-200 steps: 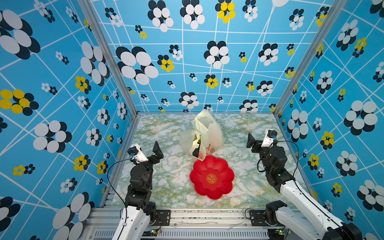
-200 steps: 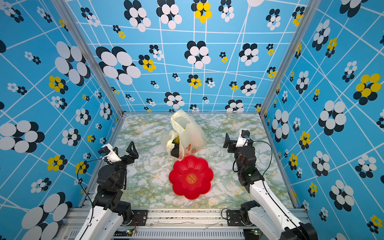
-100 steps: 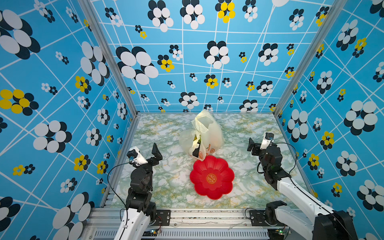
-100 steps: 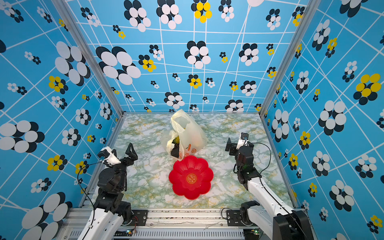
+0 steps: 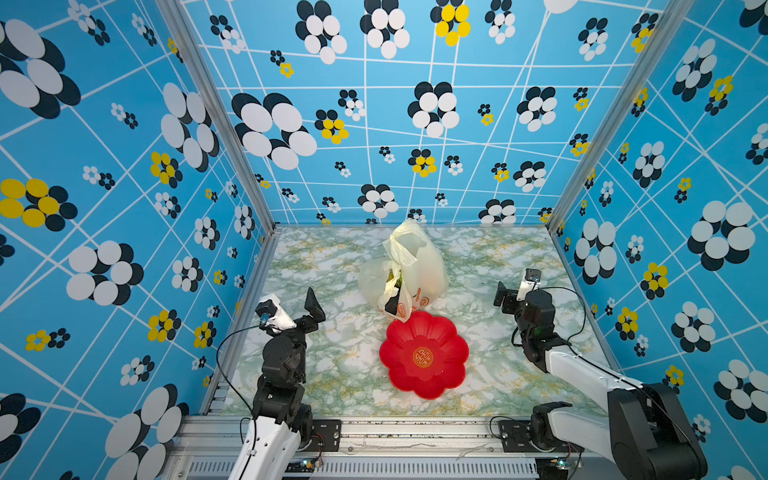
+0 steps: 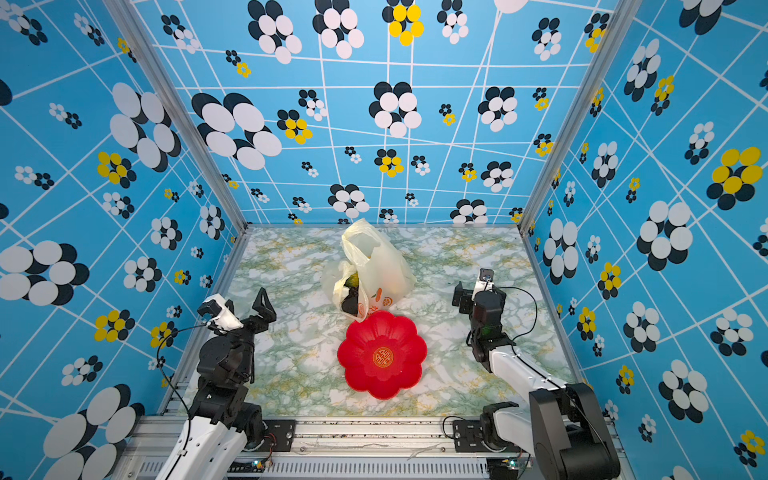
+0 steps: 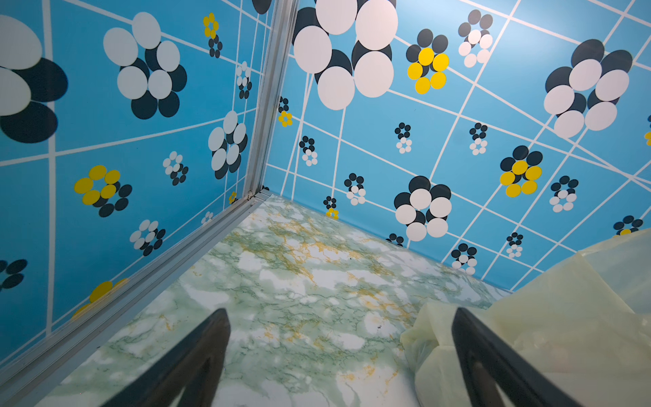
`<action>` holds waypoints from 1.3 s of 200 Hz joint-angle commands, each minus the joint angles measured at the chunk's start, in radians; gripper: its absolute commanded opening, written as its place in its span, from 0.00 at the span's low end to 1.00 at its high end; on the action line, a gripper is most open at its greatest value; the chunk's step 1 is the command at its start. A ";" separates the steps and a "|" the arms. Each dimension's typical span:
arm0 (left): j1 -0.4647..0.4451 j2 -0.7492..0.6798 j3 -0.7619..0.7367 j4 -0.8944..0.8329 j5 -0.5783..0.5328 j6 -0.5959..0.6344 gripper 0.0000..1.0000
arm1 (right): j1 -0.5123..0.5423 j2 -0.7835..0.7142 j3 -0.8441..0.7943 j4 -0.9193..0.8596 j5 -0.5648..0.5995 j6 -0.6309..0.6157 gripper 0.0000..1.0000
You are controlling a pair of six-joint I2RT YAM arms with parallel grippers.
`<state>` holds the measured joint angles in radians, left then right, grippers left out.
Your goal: Place the fruits into the plastic bag
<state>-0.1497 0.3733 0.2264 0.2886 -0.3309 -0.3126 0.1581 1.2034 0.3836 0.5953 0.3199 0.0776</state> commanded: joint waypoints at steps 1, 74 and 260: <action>0.007 -0.014 -0.022 0.005 -0.019 0.021 0.99 | -0.012 0.023 0.011 0.045 0.018 -0.029 0.99; 0.010 0.021 -0.045 0.025 -0.035 0.034 0.99 | -0.034 0.111 0.006 0.100 -0.012 -0.061 0.99; 0.104 0.883 0.065 0.547 -0.021 0.219 0.99 | -0.072 0.366 -0.043 0.434 0.021 -0.076 0.99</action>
<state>-0.0578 1.1500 0.2474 0.6701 -0.3752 -0.1101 0.0910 1.5677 0.3252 1.0023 0.3218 0.0105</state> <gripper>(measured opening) 0.991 0.994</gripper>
